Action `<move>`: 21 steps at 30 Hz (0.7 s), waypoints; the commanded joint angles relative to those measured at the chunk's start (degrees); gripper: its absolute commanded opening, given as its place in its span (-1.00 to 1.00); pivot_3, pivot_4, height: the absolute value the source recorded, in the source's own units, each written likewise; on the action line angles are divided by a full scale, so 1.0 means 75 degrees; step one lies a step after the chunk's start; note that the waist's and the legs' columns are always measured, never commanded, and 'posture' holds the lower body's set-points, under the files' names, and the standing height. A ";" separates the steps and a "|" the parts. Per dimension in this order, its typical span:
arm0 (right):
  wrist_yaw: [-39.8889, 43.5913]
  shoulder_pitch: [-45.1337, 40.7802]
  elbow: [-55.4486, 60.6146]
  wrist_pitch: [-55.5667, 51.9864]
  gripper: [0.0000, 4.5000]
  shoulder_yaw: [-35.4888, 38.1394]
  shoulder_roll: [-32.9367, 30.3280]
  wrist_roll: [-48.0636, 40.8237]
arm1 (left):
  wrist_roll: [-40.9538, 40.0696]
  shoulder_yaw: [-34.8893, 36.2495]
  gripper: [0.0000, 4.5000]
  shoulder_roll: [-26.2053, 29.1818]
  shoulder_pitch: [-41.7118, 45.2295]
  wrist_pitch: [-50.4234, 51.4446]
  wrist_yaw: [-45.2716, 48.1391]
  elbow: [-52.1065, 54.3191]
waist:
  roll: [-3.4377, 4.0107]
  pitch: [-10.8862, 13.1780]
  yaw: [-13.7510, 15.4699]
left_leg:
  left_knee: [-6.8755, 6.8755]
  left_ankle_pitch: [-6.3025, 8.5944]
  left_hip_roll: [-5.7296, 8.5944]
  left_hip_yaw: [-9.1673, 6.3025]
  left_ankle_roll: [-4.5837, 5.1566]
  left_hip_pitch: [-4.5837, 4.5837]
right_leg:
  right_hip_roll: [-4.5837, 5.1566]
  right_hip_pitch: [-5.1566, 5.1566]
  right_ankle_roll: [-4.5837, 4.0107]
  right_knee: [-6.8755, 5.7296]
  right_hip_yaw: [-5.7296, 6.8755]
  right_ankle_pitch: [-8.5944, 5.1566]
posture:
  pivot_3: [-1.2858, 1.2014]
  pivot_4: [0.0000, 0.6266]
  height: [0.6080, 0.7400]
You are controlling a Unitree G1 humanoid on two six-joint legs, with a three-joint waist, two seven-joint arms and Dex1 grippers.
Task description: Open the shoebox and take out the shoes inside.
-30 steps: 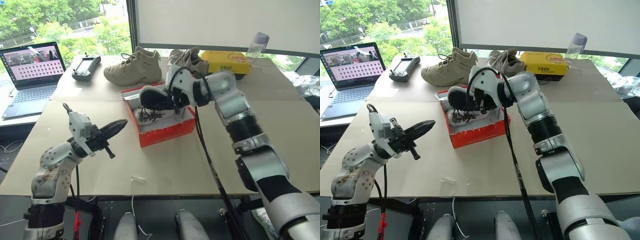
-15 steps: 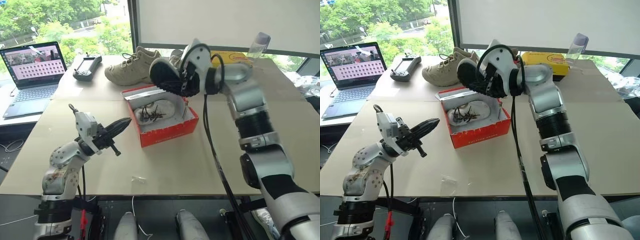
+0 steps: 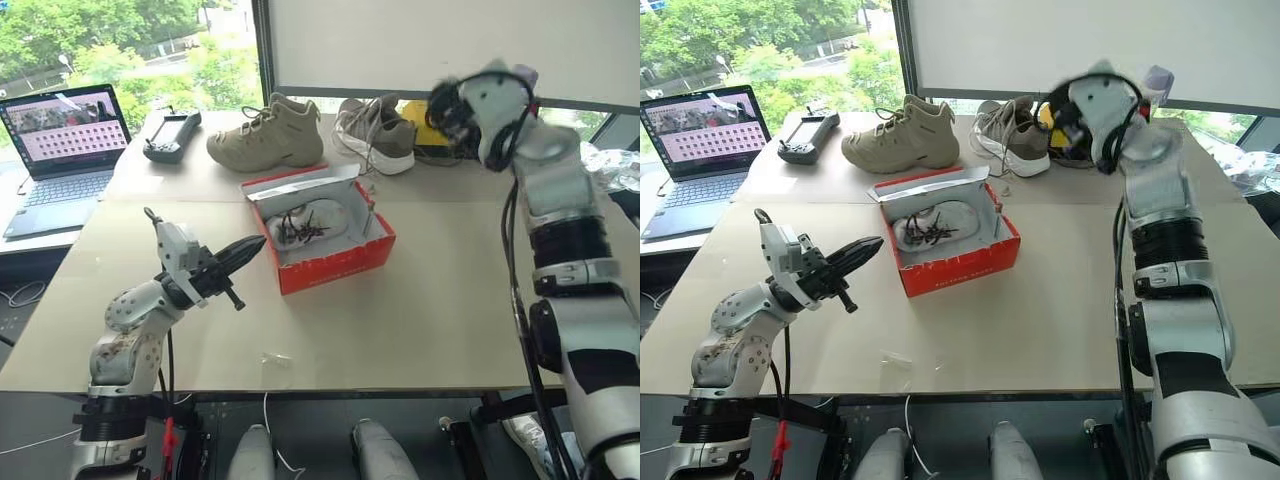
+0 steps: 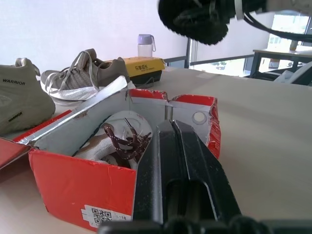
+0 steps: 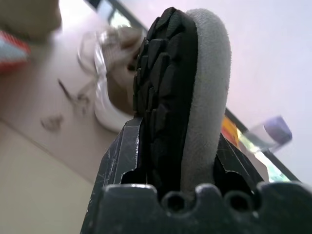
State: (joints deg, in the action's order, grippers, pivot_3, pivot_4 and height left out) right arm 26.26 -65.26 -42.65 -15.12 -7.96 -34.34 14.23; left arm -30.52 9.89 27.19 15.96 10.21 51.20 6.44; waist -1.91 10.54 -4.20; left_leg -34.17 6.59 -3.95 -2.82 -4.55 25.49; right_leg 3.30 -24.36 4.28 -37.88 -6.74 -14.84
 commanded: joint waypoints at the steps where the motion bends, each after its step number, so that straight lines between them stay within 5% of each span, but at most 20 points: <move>1: -0.0432 0.0143 -0.0405 0.0329 -0.31 -0.0478 0.0070 0.0617 | -0.0029 -0.0005 -1.00 0.0045 0.0113 -0.0106 0.0037 0.0126 | 0.0002 0.0001 -0.0007 | 0.0002 0.0000 0.0000 0.0002 0.0000 0.0000 | 0.0000 -0.0001 0.0000 0.0000 -0.0003 0.0001 | 0.03 -0.52 0.58; 6: -0.0443 0.0563 -0.0928 0.0321 -0.31 -0.0979 0.0227 0.1017 | -0.0035 0.0010 -1.00 0.0067 0.0101 -0.0068 0.0032 0.0146 | 0.0004 0.0004 0.0008 | 0.0002 0.0000 0.0002 0.0002 0.0000 0.0000 | 0.0000 0.0000 0.0001 0.0000 -0.0005 0.0001 | 0.03 -0.52 0.58; 7: -0.0302 0.0643 -0.0908 0.0286 -0.06 -0.0967 0.0261 0.0952 | -0.0033 0.0013 -1.00 0.0071 0.0096 -0.0063 0.0026 0.0150 | 0.0004 0.0004 0.0011 | 0.0002 0.0000 0.0004 0.0002 0.0000 0.0001 | 0.0001 0.0000 0.0003 0.0000 -0.0004 0.0001 | 0.03 -0.52 0.58; 14: 0.1519 0.1086 0.0223 -0.1196 0.87 -0.0457 0.0461 -0.0114 | -0.0026 0.0030 -1.00 0.0109 0.0032 -0.0015 -0.0011 0.0208 | 0.0004 0.0004 0.0005 | 0.0000 0.0000 0.0004 -0.0003 0.0000 -0.0007 | 0.0000 0.0011 0.0007 -0.0002 0.0000 0.0001 | 0.03 -0.52 0.58; 21: 0.3002 0.1571 0.1926 -0.2969 0.87 -0.0022 0.0177 -0.1122 | -0.0018 0.0016 -1.00 0.0136 0.0022 0.0020 -0.0052 0.0219 | 0.0003 0.0003 0.0013 | -0.0008 0.0000 0.0003 -0.0006 0.0000 -0.0029 | -0.0002 0.0029 0.0010 -0.0010 0.0000 0.0000 | 0.03 -0.52 0.58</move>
State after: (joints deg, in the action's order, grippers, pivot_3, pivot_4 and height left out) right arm 47.31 -54.11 -30.93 -35.11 -9.21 -31.75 7.26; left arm -30.45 9.87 27.53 15.79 10.45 50.80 6.54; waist -1.88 10.56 -4.10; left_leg -34.23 6.59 -3.92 -2.86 -4.55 25.28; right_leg 3.29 -24.15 4.35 -37.95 -6.74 -14.83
